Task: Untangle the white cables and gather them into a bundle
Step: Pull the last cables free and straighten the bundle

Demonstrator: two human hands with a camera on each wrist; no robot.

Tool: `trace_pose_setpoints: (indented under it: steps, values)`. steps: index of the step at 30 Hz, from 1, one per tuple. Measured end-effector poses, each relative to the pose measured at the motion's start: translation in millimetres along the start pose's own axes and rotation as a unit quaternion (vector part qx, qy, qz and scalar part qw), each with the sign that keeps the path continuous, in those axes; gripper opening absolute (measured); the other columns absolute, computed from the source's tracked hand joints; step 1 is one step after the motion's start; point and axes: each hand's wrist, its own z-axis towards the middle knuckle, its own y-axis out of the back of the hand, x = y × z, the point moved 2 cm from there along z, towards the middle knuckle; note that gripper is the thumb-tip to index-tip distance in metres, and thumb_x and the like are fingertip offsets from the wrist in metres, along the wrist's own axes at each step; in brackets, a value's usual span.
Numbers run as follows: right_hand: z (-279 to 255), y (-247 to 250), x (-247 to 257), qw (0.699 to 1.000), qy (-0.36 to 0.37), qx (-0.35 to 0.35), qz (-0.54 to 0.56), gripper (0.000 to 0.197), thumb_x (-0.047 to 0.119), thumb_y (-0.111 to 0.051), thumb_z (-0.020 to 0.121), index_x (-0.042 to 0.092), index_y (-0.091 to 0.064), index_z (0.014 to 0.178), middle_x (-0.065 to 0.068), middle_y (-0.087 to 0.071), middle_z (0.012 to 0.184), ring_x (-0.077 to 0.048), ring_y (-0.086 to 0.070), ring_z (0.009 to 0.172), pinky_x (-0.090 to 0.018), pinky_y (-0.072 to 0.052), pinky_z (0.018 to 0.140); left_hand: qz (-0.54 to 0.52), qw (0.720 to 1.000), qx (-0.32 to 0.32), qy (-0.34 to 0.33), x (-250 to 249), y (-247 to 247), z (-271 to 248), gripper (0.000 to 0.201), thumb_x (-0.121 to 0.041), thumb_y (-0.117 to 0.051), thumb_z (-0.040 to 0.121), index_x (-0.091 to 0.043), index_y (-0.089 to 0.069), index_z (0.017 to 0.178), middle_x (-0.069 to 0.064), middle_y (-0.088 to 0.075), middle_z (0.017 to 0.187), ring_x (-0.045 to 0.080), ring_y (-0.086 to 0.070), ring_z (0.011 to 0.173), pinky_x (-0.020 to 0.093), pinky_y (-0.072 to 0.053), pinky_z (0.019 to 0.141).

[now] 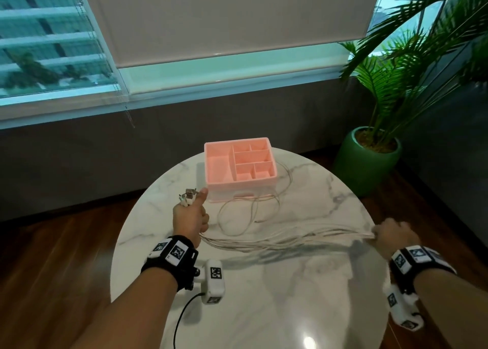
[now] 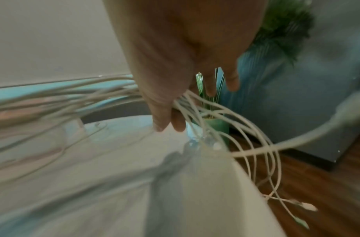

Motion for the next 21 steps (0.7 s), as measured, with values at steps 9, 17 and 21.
trace_pose_setpoints:
  steps: [9,17,21]
  values:
    - [-34.2,2.0,150.4,0.965,0.241,0.038,0.092,0.11,0.072,-0.071,0.065,0.029,-0.023,0.154,0.0,-0.024,0.158,-0.029,-0.017,0.148,-0.051,-0.025,0.117,-0.02,0.999,-0.039,-0.014,-6.5,8.6,-1.9,0.041,-0.028,-0.071,0.095,-0.024,-0.039,0.07,-0.005,-0.027,0.052,0.01,-0.02,0.041,0.019,-0.017,0.04]
    - [-99.5,8.0,285.2,0.888,0.421,0.006,0.187,0.05,0.052,-0.061,0.09,0.022,-0.042,0.125,-0.008,-0.063,0.119,-0.032,-0.06,0.108,-0.04,-0.045,0.09,-0.084,0.995,-0.046,-0.003,-14.0,-6.3,-10.4,0.035,-0.03,-0.069,0.096,-0.022,-0.043,0.075,-0.006,-0.024,0.053,0.01,-0.019,0.042,0.02,-0.018,0.039]
    - [-88.1,5.1,275.8,0.896,0.403,0.003,0.188,0.028,0.041,-0.045,0.099,0.016,-0.057,0.103,-0.012,-0.067,0.1,-0.033,-0.062,0.092,-0.038,-0.047,0.074,-0.111,0.991,-0.073,0.003,-16.6,5.7,-7.5,0.036,-0.031,-0.068,0.097,-0.022,-0.042,0.073,-0.006,-0.023,0.054,0.009,-0.02,0.041,0.02,-0.018,0.038]
